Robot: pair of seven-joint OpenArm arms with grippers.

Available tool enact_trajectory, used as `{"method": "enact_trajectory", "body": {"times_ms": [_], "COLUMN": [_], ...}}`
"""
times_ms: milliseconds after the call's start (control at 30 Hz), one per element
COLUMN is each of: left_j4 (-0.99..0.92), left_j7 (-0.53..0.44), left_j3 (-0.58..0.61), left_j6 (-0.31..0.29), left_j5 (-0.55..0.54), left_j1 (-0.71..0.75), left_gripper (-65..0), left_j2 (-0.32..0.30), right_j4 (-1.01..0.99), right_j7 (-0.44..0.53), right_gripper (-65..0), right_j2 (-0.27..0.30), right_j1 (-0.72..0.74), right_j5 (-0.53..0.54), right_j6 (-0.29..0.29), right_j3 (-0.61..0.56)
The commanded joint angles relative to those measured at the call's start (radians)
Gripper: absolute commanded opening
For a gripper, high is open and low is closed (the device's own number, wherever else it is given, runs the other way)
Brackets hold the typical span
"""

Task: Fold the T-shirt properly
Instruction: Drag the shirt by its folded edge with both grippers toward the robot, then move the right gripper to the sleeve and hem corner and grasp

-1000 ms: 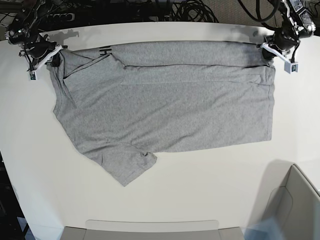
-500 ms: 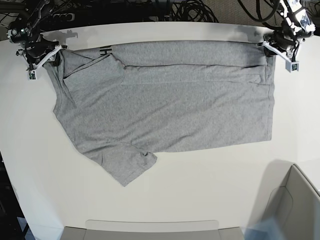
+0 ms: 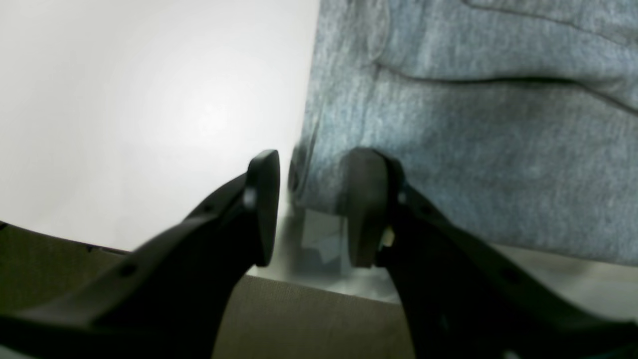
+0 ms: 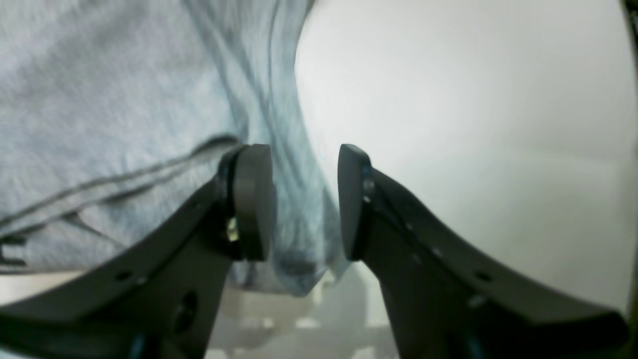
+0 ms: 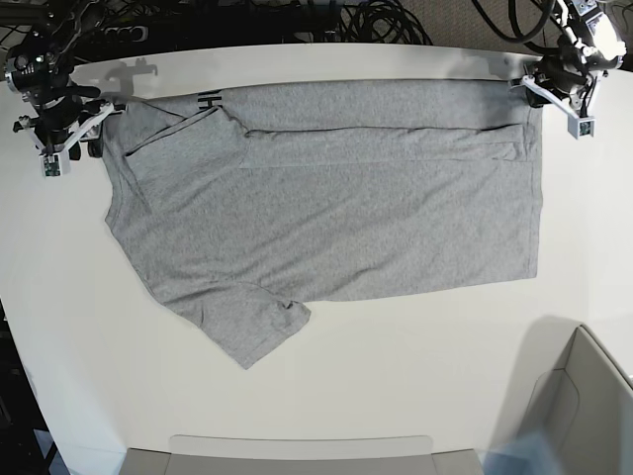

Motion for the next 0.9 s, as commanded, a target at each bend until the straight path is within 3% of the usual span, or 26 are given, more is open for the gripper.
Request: {"method": "enact_trajectory", "body": {"times_ms": [0,233,433,533,700,867], "left_j4": [0.05,0.115,0.113,0.112,0.112,0.112], "left_j7": [-0.014,-0.015,-0.012,-0.011,-0.011,-0.011], "left_j3": [-0.033,-0.097,-0.001,0.051,0.105,0.119], "left_j6": [0.001,0.001,0.006,0.007,0.009,0.009], "left_j5": [-0.003,-0.005,0.0,0.0,0.002,0.002], "left_j1": [0.001,-0.026,-0.175,-0.232,-0.256,-0.267], "left_gripper": [-41.7,-41.7,-41.7,-41.7,-41.7,-41.7], "left_j2": [-0.016,-0.018,-0.016,-0.016,-0.016,-0.016], "right_j4": [0.034,0.071,0.004,-0.13,-0.432,-0.742], "right_j7": [0.018,0.018,0.016,0.016,0.025,0.228], "right_gripper": [-42.7,-42.7,-42.7,-42.7,-42.7,-42.7], "right_j2": [0.013,0.023,0.047,0.052,0.042,0.046], "right_j1": [0.008,0.105,0.272,0.393,0.619,0.734], "right_j5": [0.013,0.011,0.002,-0.07,-0.234,-0.291], "right_j6": [-0.005,-0.005,-0.014,-0.016,-0.016,-0.017], "right_j3": [0.007,-0.001,-0.168,-0.263,-0.311,-0.354]}}
